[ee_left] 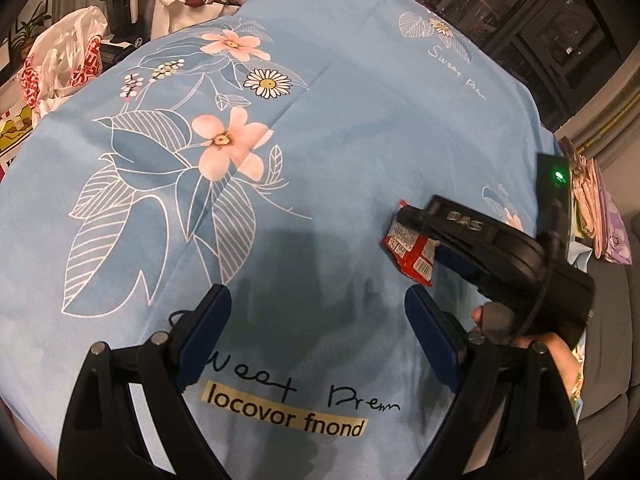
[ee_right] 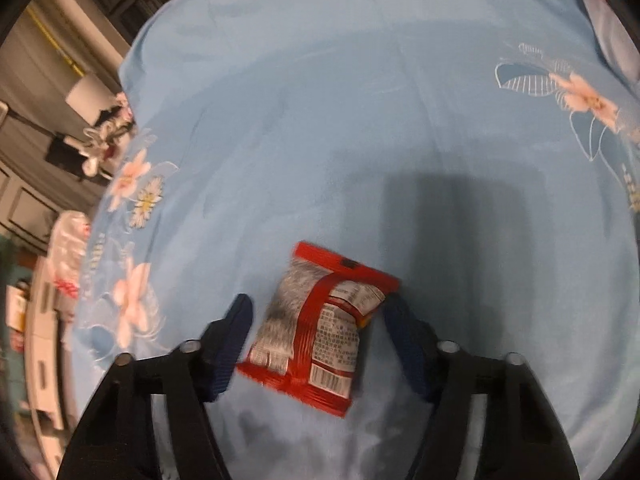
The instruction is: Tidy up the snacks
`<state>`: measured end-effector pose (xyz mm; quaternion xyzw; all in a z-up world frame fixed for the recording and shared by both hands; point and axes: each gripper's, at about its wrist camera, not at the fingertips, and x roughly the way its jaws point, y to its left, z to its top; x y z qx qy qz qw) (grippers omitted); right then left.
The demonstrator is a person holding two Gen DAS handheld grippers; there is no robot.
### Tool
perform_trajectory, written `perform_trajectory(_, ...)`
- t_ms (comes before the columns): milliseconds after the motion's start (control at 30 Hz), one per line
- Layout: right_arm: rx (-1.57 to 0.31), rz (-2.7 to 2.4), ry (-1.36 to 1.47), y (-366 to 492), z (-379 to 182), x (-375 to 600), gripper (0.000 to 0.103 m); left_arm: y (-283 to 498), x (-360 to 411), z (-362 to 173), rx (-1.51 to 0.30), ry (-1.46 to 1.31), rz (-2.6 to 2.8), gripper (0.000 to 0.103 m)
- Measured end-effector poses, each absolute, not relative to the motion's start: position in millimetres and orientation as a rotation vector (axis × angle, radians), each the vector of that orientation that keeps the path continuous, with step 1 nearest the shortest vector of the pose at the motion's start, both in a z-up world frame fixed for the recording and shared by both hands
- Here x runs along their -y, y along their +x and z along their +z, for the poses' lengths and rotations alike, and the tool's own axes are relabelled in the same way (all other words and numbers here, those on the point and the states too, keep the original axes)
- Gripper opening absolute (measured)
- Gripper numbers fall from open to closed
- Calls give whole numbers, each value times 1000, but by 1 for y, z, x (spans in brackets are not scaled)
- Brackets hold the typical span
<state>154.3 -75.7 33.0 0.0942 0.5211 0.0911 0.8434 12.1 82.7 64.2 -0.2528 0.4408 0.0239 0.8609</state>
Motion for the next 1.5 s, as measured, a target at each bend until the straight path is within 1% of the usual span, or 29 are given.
perform_trajectory(33, -1090, 178, 174, 154, 33, 74, 56, 12, -82, 64, -925, -529, 49, 89)
perform_trajectory(67, -1074, 176, 153, 152, 32, 71, 48, 12, -83, 64, -925, -528, 49, 89)
perform_trajectory(133, -1063, 189, 139, 150, 33, 72, 46, 12, -83, 64, -924, -526, 50, 89)
perform_trajectory(167, -1062, 196, 133, 149, 33, 73, 43, 12, -83, 65, -924, -524, 50, 89)
perform_trajectory(233, -1054, 222, 134, 145, 35, 77, 41, 13, -82, 64, -925, -521, 51, 89)
perform_trajectory(467, -1110, 337, 186, 105, 45, 114, 41, 15, -74, 62, -946, -514, 29, 89)
perform_trajectory(667, -1183, 392, 209, 56, 47, 147, 41, 18, -48, 57, -988, -462, -41, 89)
perform_trajectory(767, -1201, 395, 243, 48, 42, 159, 41, 19, -35, 54, -1013, -440, -76, 88)
perform_trajectory(867, -1192, 372, 295, 47, 42, 176, 45, 20, -24, 49, -1041, -434, -119, 87)
perform_trajectory(967, -1152, 359, 367, 47, 49, 192, 45, 19, -18, 48, -1050, -446, -168, 81)
perform_trajectory(1033, -1128, 383, 414, 47, 54, 199, 45, 17, -12, 48, -1055, -455, -204, 75)
perform_trajectory(1167, -1125, 427, 468, 51, 51, 196, 45, 14, 8, 42, -1091, -435, -263, 69)
perform_trajectory(1267, -1155, 453, 497, 57, 42, 190, 45, 12, 19, 40, -1101, -416, -288, 67)
perform_trajectory(1333, -1175, 457, 499, 60, 35, 185, 45, 13, 25, 38, -1110, -408, -309, 59)
perform_trajectory(1500, -1220, 438, 484, 60, 21, 182, 45, 13, 36, 35, -1102, -364, -315, 51)
